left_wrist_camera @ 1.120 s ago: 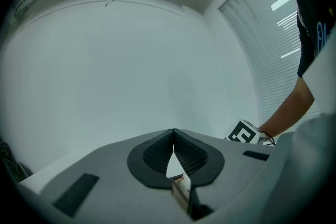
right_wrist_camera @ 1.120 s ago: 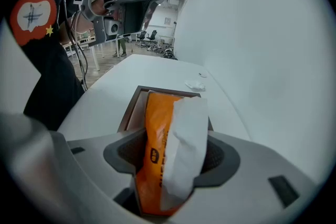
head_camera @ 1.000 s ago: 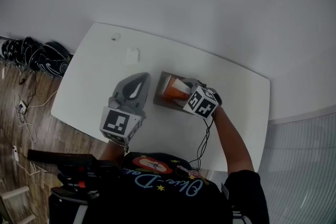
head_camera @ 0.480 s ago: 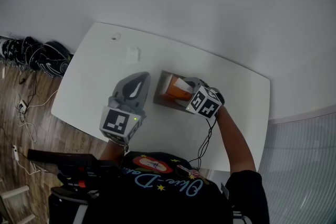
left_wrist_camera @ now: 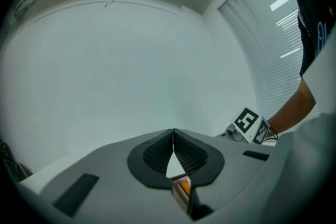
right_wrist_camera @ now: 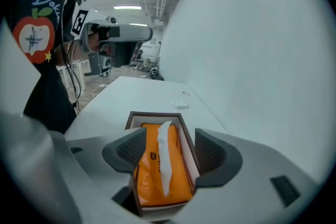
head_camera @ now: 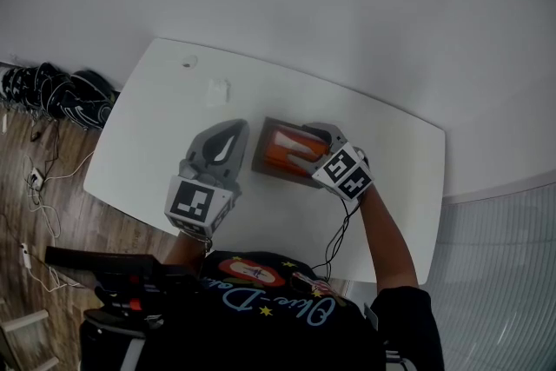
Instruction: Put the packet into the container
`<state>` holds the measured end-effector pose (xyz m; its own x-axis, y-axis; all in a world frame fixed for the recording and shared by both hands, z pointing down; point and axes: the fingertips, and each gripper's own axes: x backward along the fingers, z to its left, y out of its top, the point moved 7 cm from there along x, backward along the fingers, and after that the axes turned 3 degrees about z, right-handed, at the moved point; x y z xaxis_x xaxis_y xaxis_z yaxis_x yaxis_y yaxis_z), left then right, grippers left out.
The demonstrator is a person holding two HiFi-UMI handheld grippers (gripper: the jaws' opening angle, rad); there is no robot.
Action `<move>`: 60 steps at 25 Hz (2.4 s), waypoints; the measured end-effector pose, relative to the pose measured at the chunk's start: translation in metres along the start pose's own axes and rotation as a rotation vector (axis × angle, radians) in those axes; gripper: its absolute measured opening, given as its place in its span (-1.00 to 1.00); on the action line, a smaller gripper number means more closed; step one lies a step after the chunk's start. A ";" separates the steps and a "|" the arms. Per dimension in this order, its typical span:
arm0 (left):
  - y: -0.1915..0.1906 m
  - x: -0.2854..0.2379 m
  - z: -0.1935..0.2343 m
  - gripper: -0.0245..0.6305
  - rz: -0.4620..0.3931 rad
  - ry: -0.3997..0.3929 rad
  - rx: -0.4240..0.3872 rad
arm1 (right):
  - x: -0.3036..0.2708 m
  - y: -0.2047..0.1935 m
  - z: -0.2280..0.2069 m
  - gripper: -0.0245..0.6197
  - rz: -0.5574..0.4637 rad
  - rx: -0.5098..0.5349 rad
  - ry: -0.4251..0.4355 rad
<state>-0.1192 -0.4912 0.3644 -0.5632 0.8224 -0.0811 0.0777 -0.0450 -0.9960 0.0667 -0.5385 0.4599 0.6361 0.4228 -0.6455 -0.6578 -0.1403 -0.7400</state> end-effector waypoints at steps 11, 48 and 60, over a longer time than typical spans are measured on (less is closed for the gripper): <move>0.000 -0.001 -0.012 -0.90 0.012 -0.032 -0.017 | 0.050 -0.002 0.000 -0.53 -0.315 -0.326 -0.253; 0.005 -0.002 -0.057 -0.90 0.015 -0.111 -0.034 | 0.154 0.022 0.052 -0.88 -0.645 -0.459 -0.525; 0.004 0.000 -0.055 -0.90 0.021 -0.106 -0.035 | 0.151 0.018 0.051 -0.88 -0.627 -0.467 -0.551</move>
<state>-0.0733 -0.4604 0.3630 -0.6451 0.7566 -0.1072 0.1177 -0.0402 -0.9922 0.1301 -0.4311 0.3587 0.4603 0.8876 -0.0147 0.0414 -0.0380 -0.9984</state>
